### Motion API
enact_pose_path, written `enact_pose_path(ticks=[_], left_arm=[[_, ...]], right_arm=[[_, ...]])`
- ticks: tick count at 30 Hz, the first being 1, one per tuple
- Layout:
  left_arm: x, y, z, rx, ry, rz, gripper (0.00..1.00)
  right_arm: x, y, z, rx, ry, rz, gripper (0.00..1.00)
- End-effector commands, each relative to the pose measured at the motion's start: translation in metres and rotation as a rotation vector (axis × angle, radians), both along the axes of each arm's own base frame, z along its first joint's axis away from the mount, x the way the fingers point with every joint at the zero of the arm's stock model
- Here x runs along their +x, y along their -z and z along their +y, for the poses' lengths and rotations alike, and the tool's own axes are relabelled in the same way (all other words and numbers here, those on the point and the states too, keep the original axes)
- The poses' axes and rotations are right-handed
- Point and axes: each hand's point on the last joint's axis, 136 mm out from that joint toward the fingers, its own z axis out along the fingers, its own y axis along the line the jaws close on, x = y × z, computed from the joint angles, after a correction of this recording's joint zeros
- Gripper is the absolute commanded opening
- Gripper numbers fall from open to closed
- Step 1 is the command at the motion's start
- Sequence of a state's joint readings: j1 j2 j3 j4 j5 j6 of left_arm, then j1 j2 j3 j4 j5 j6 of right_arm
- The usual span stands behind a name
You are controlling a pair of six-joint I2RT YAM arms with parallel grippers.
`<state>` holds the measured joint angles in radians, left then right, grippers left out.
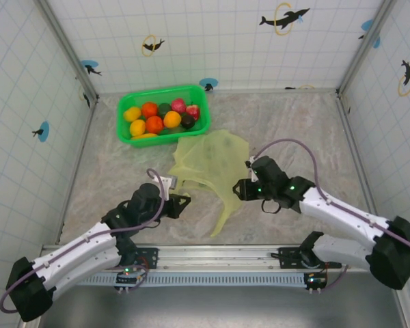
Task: Place the fake fruits into the plastic bag and tie a complex knot
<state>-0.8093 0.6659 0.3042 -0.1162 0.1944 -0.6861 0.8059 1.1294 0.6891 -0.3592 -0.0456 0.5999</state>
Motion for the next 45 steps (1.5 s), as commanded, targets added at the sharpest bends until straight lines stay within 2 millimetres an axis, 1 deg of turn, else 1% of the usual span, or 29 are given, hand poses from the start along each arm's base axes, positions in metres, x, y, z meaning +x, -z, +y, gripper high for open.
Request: enact_pose_path(ticks=[1, 3, 4, 7, 9, 11, 12, 13, 15, 17, 18, 20, 22, 23, 25, 27, 28, 29, 31, 33, 34, 36, 39, 41, 43, 44, 45], left_arm=[[0.014, -0.003, 0.007, -0.014, -0.089, -0.052, 0.06], [0.018, 0.005, 0.016, 0.007, -0.142, -0.059, 0.27], [0.02, 0.01, 0.021, 0.021, -0.168, -0.062, 0.33], [0.025, 0.027, 0.036, 0.059, -0.25, -0.058, 0.45], [0.026, 0.035, 0.043, 0.071, -0.281, -0.058, 0.47], [0.027, 0.04, 0.045, 0.08, -0.294, -0.058, 0.43], [0.028, 0.042, 0.046, 0.084, -0.302, -0.057, 0.39], [0.028, 0.045, 0.049, 0.098, -0.317, -0.05, 0.34], [0.03, 0.05, 0.055, 0.13, -0.346, -0.04, 0.17], [0.031, 0.047, 0.057, 0.142, -0.353, -0.04, 0.03], [0.031, 0.044, 0.056, 0.144, -0.347, -0.047, 0.0], [0.032, 0.034, 0.054, 0.145, -0.337, -0.06, 0.0], [0.033, 0.024, 0.052, 0.143, -0.325, -0.071, 0.0], [0.034, 0.019, 0.049, 0.134, -0.312, -0.077, 0.0], [0.031, 0.014, 0.037, 0.113, -0.253, -0.072, 0.0], [0.028, 0.012, 0.028, 0.094, -0.212, -0.056, 0.0], [0.028, 0.011, 0.024, 0.082, -0.201, -0.049, 0.0], [0.029, 0.01, 0.022, 0.072, -0.2, -0.048, 0.0], [0.034, 0.004, 0.021, 0.05, -0.224, -0.059, 0.0], [0.04, -0.002, 0.021, 0.034, -0.251, -0.075, 0.0], [0.042, -0.005, 0.022, 0.031, -0.264, -0.084, 0.0], [0.049, -0.009, 0.026, 0.028, -0.305, -0.092, 0.0], [0.058, -0.011, 0.034, 0.014, -0.388, -0.096, 0.0], [0.064, -0.015, 0.036, 0.006, -0.428, -0.094, 0.0], [0.072, -0.019, 0.039, -0.002, -0.475, -0.095, 0.0], [0.075, -0.021, 0.04, -0.008, -0.489, -0.098, 0.0], [0.079, -0.023, 0.041, -0.019, -0.509, -0.1, 0.0]], right_arm=[[0.031, -0.015, 0.013, 0.009, 0.064, -0.104, 0.55], [0.032, -0.01, 0.018, 0.012, 0.055, -0.087, 0.55], [0.033, -0.008, 0.02, 0.017, 0.052, -0.079, 0.55], [0.032, -0.003, 0.023, 0.028, 0.047, -0.063, 0.55], [0.03, 0.0, 0.024, 0.034, 0.043, -0.058, 0.55], [0.029, 0.0, 0.025, 0.041, 0.042, -0.053, 0.55], [0.029, 0.0, 0.025, 0.044, 0.042, -0.053, 0.55], [0.029, -0.001, 0.024, 0.046, 0.044, -0.057, 0.55], [0.031, -0.006, 0.024, 0.05, 0.045, -0.069, 0.54], [0.035, -0.016, 0.022, 0.045, 0.05, -0.099, 0.53], [0.039, -0.023, 0.023, 0.044, 0.05, -0.12, 0.52], [0.05, -0.034, 0.023, 0.04, 0.048, -0.141, 0.53], [0.069, -0.048, 0.03, 0.051, 0.04, -0.153, 0.56], [0.08, -0.051, 0.033, 0.047, 0.04, -0.161, 0.58], [0.108, -0.06, 0.044, 0.034, 0.029, -0.191, 0.63], [0.139, -0.061, 0.056, 0.03, 0.024, -0.191, 0.69], [0.158, -0.06, 0.063, 0.036, 0.028, -0.185, 0.71], [0.173, -0.059, 0.068, 0.044, 0.033, -0.18, 0.73], [0.207, -0.05, 0.087, 0.059, 0.037, -0.162, 0.76], [0.235, -0.039, 0.103, 0.048, 0.049, -0.15, 0.79], [0.251, -0.032, 0.109, 0.027, 0.066, -0.144, 0.79], [0.28, -0.017, 0.114, -0.011, 0.113, -0.132, 0.79], [0.312, 0.007, 0.12, -0.014, 0.175, -0.108, 0.74], [0.326, 0.013, 0.124, 0.001, 0.206, -0.113, 0.68], [0.335, 0.016, 0.124, 0.014, 0.243, -0.123, 0.59], [0.337, 0.018, 0.121, 0.007, 0.266, -0.128, 0.52], [0.341, 0.018, 0.116, -0.002, 0.296, -0.137, 0.42]])
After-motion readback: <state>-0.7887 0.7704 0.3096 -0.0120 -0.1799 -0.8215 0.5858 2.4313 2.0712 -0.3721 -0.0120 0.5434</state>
